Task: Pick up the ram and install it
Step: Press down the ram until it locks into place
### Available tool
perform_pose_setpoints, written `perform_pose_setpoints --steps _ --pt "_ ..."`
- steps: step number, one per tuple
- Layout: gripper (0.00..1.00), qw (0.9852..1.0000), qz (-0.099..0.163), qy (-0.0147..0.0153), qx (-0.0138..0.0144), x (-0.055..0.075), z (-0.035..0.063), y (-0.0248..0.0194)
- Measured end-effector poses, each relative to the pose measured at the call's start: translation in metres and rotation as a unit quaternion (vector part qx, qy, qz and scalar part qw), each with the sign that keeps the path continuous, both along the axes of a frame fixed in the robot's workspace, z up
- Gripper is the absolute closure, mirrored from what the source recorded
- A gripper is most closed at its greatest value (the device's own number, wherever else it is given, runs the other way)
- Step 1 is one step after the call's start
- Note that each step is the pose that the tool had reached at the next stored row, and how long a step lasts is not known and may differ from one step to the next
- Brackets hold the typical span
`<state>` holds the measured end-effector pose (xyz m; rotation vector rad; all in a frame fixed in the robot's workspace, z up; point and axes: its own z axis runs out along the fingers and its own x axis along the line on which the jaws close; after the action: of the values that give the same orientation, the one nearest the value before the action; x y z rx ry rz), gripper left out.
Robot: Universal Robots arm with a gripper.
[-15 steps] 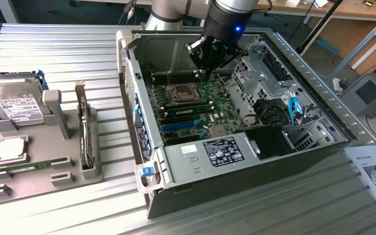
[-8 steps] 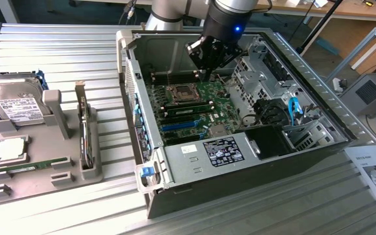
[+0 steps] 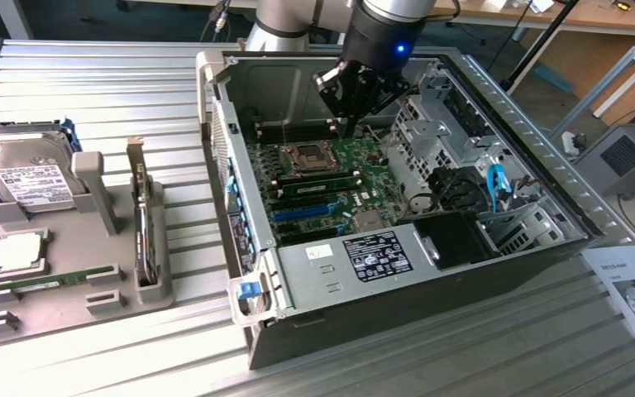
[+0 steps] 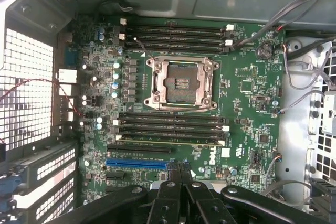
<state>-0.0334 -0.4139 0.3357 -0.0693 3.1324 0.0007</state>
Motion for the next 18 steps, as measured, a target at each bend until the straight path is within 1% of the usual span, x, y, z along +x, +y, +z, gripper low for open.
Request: perform_pose_setpoints --steps 12,18 --pt "0.89 1.0 -0.003 0.0 0.0 0.0 0.0 0.0" --pt "0.89 0.9999 -0.01 0.0 0.0001 0.0 -0.0001 0.0"
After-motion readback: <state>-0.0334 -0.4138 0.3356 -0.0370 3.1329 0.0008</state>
